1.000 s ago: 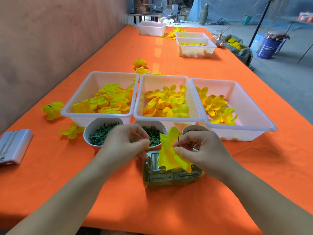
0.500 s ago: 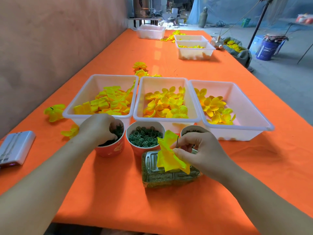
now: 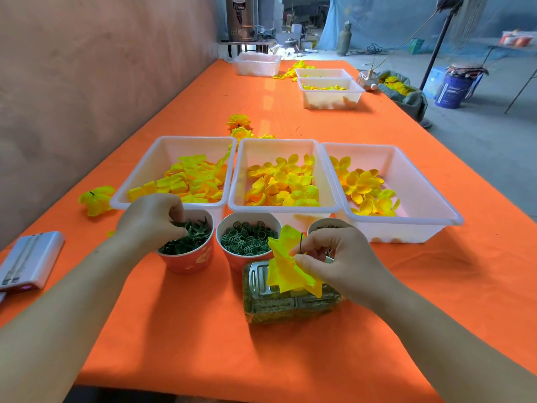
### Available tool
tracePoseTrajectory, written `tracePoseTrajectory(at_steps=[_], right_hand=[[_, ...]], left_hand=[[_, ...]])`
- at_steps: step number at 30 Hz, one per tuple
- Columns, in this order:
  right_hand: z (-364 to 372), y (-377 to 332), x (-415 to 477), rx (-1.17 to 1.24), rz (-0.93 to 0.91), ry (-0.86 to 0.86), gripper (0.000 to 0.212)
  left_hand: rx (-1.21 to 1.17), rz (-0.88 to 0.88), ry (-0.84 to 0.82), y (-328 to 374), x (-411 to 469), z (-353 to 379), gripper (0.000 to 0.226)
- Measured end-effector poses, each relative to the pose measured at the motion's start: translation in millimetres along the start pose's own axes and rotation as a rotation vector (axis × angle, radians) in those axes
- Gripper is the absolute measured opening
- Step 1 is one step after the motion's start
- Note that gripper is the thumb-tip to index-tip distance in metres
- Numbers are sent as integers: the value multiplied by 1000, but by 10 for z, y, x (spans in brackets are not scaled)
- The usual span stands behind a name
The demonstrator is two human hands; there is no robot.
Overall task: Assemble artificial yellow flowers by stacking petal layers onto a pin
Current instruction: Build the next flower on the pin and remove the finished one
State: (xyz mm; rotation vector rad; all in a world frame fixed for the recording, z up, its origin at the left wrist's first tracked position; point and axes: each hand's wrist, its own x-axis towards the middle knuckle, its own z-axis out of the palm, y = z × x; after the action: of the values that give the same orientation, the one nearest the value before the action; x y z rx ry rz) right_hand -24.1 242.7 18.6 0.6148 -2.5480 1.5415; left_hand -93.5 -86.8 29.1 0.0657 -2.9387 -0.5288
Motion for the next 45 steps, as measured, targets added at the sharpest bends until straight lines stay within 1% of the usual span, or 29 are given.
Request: tracePoseTrajectory(at_steps=[2,4,6,8,10,13,16,18,20,21,22,25,28,30,32,33,36,37,41,45], right_hand=[[1,3,-4,-3,-1,0,6],[-1,7,-8,-7,-4,0,6],[-7,14,-9,-13,-6,3,9],[-8,16,-9,-15,-7,2,8],[-1,17,-6,-15,-9,0,6],[4,26,-3,-13,-7,4,7],[-3,33,-1,-2,-6,3,7],[0,29,1,-5,-8,0,7],[1,28,3,-14,-11,2,9],[2,27,2,-15,-13,2,10],[1,26,1,-13,-16,3,10],[0,31,0,-21,-26,11,9],[4,37,9,-46,-41,11,10],[-4,38,18,-59,-51,14,18],[-17,44,24,-77,-63,20,26],[-16,47,24,-79,-70,20,26],[-3,52,20,-60,-63,21,11],[0,52,18,-59,-57,22,10],[-5,36,17,-68,-61,22,15],[-7,14,26,-83,-74,39,31]], left_hand=[[27,2,-20,-8,-19,47,27],[74,6,-18,7,-43,96,19],[101,9,15,17,-57,130,15],[83,24,92,16,-66,137,13],[-2,40,230,42,-90,98,12],[-205,66,438,209,-159,-36,9],[-505,25,497,484,-221,-181,10],[-824,-82,428,655,-223,-258,16],[-1146,-155,236,840,-264,-275,26],[-1243,-151,125,933,-312,-259,27],[-1284,-122,27,1022,-369,-228,27],[-1267,9,-174,1249,-553,-139,31],[-1265,93,-288,1435,-665,-103,17],[-1238,128,-305,1527,-709,-72,20],[-1196,143,-284,1587,-736,-24,23],[-1177,145,-268,1603,-742,-3,21],[-1148,148,-218,1612,-730,35,15],[-1159,142,-215,1602,-725,46,15],[-1167,91,-267,1562,-733,62,12],[-1267,12,-370,1515,-720,39,22]])
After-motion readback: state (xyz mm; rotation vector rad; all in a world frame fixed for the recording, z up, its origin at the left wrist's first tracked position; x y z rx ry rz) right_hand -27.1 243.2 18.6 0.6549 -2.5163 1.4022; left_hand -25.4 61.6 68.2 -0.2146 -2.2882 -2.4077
